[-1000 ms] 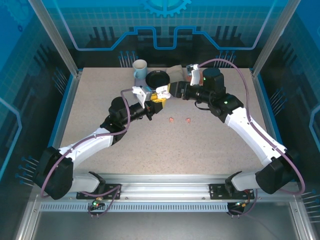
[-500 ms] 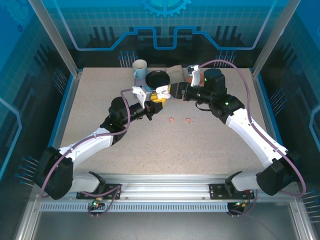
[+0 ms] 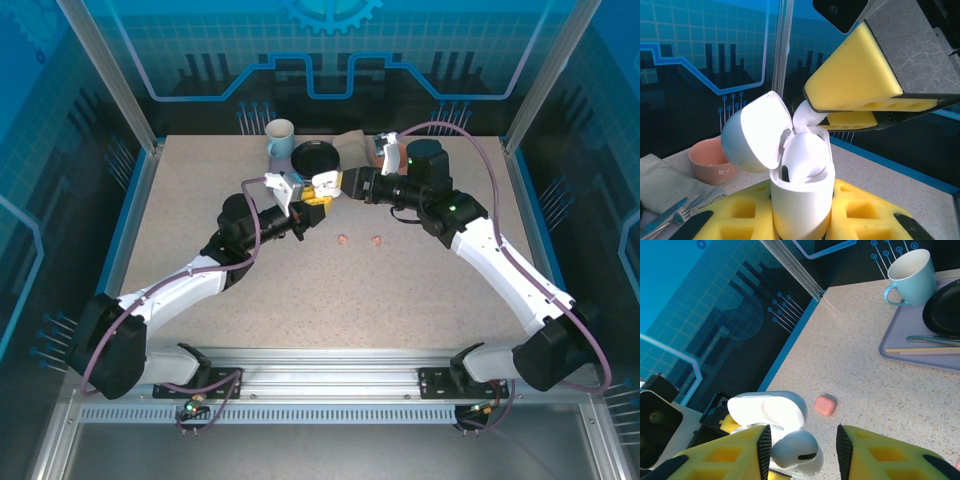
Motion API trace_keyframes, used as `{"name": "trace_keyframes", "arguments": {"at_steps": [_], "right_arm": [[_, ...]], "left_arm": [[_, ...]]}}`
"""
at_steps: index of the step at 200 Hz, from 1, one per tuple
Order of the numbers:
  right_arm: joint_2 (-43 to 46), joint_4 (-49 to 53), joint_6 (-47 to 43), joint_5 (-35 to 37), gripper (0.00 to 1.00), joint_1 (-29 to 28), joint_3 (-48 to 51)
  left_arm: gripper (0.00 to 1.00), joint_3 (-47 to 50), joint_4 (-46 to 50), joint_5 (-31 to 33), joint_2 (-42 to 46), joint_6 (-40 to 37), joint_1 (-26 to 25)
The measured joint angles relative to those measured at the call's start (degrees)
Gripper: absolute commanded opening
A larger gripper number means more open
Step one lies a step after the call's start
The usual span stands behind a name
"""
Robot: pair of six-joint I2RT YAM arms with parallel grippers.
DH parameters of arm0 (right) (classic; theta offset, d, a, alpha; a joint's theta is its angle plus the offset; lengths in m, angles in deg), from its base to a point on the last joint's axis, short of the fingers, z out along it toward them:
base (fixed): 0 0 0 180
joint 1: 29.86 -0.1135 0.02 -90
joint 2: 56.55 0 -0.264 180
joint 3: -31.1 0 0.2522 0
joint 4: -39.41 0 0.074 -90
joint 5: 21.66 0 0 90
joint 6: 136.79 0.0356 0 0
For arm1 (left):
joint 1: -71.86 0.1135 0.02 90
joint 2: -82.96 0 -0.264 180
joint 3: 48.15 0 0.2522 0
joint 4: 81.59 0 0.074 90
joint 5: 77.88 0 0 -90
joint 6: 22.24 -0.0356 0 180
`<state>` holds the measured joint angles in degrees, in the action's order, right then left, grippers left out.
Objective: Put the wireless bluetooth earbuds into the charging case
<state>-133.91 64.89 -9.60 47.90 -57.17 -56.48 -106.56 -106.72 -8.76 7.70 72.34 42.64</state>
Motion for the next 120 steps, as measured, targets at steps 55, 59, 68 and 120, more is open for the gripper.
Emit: {"name": "trace_keyframes", "arguments": {"at_steps": [55, 59, 68, 120], "right_arm": [[0.0, -1.1, 0.8, -1.2, 0.33, 0.0, 0.0], [0.0, -1.2, 0.7, -1.2, 0.31, 0.0, 0.0], [0.0, -1.3, 1.1, -1.3, 0.29, 0.0, 0.0], [0.0, -1.6, 1.4, -1.7, 0.25, 0.1, 0.0]], "left_arm": [[0.00, 0.0, 0.0, 0.0, 0.0, 0.0, 0.0], [0.00, 0.0, 0.0, 0.0, 0.0, 0.0, 0.0], [0.00, 0.0, 0.0, 0.0, 0.0, 0.0, 0.0], [0.00, 0.0, 0.0, 0.0, 0.0, 0.0, 0.0]]}}
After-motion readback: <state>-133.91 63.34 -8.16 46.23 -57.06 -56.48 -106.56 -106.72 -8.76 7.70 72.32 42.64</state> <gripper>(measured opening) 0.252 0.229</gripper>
